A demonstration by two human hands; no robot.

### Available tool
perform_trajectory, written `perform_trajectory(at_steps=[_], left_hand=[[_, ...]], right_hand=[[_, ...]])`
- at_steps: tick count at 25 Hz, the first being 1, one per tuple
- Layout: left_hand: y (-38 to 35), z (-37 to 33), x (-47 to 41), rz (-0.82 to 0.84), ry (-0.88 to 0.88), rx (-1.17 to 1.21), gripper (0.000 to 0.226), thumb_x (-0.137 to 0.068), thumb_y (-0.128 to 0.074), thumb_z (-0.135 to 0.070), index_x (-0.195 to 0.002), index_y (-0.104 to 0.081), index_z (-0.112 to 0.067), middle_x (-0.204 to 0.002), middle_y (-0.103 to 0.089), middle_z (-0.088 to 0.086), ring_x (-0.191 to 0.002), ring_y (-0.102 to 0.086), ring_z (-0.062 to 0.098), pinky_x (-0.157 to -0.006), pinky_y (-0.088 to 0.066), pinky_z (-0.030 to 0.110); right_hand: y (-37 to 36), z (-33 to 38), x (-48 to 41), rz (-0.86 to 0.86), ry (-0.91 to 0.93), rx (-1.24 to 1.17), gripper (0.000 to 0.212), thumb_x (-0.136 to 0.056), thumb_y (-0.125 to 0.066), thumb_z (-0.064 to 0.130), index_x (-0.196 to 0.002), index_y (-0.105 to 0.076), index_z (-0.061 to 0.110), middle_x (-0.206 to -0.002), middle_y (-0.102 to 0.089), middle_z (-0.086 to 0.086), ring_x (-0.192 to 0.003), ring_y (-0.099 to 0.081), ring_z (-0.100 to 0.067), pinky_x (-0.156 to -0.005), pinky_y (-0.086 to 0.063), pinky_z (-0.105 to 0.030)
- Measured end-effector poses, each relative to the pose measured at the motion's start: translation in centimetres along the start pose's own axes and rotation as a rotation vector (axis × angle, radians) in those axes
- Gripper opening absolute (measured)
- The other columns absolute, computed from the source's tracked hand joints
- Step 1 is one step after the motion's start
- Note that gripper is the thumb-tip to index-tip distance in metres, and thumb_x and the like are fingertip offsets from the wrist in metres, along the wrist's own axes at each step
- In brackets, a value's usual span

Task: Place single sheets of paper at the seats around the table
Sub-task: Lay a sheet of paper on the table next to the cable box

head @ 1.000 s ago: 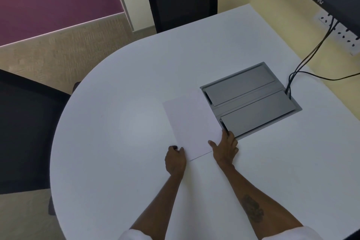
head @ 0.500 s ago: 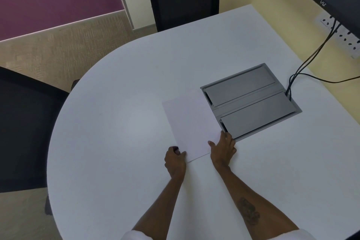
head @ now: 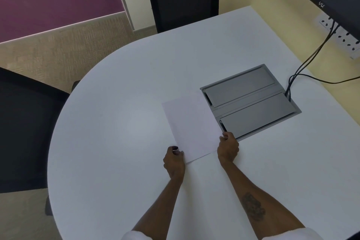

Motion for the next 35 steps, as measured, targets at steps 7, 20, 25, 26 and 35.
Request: perform_trajectory(at_steps=[7, 20, 25, 26, 35], left_hand=[[-0.2, 0.1, 0.3, -0.012, -0.001, 0.000, 0.018, -0.086, -0.064, -0.020, -0.103, -0.066, -0.021, -0.098, -0.071, -0.004, -0.092, -0.066, 0.021, -0.088, -0.053, 0.036], [0.1, 0.1, 0.5, 0.007, 0.057, -0.045, 0.031, -0.091, -0.060, -0.032, -0.119, -0.062, -0.018, -0.117, -0.066, -0.001, -0.105, -0.062, 0.024, -0.090, -0.045, 0.035], [0.6, -0.2, 0.9, -0.008, 0.072, -0.019, 0.026, -0.091, -0.054, -0.033, -0.107, -0.069, -0.018, -0.102, -0.071, 0.002, -0.091, -0.064, 0.026, -0.084, -0.049, 0.035], [0.7, -0.3, 1.1, -0.010, 0.060, -0.020, 0.026, -0.091, -0.053, -0.032, -0.104, -0.070, -0.018, -0.099, -0.072, 0.004, -0.087, -0.063, 0.026, -0.082, -0.049, 0.034], [1.8, -1.8, 3.6, -0.003, -0.019, 0.089, 0.015, -0.087, -0.060, -0.023, -0.099, -0.068, -0.021, -0.086, -0.071, -0.003, -0.084, -0.068, 0.026, -0.083, -0.054, 0.036]], right_hand=[[0.7, 0.6, 0.1, -0.031, 0.056, 0.050, 0.008, -0.089, -0.066, 0.015, -0.095, -0.071, 0.011, -0.100, -0.073, -0.011, -0.088, -0.067, -0.032, -0.071, -0.053, -0.038], [1.2, 0.0, -0.5, 0.042, -0.040, -0.137, 0.010, -0.092, -0.060, 0.004, -0.096, -0.069, 0.004, -0.096, -0.073, -0.017, -0.090, -0.068, -0.035, -0.073, -0.051, -0.036], [1.6, -1.0, -0.9, 0.111, -0.137, -0.222, 0.009, -0.088, -0.064, 0.005, -0.093, -0.071, 0.009, -0.088, -0.070, -0.010, -0.087, -0.068, -0.033, -0.075, -0.060, -0.048], [1.7, -1.2, -0.9, 0.124, -0.148, -0.230, 0.008, -0.088, -0.065, 0.006, -0.092, -0.071, 0.009, -0.087, -0.069, -0.009, -0.085, -0.067, -0.031, -0.075, -0.060, -0.050], [5.3, -1.2, 0.1, 0.152, -0.143, -0.385, 0.007, -0.088, -0.065, 0.009, -0.092, -0.071, 0.009, -0.087, -0.069, -0.010, -0.078, -0.060, -0.023, -0.063, -0.058, -0.038]])
Point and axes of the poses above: each hand's wrist, its own x-axis away from the middle knuckle, its own y-axis out of the back of the hand, z = x × y, the point moved 2 cm from there along -x, towards the middle knuckle
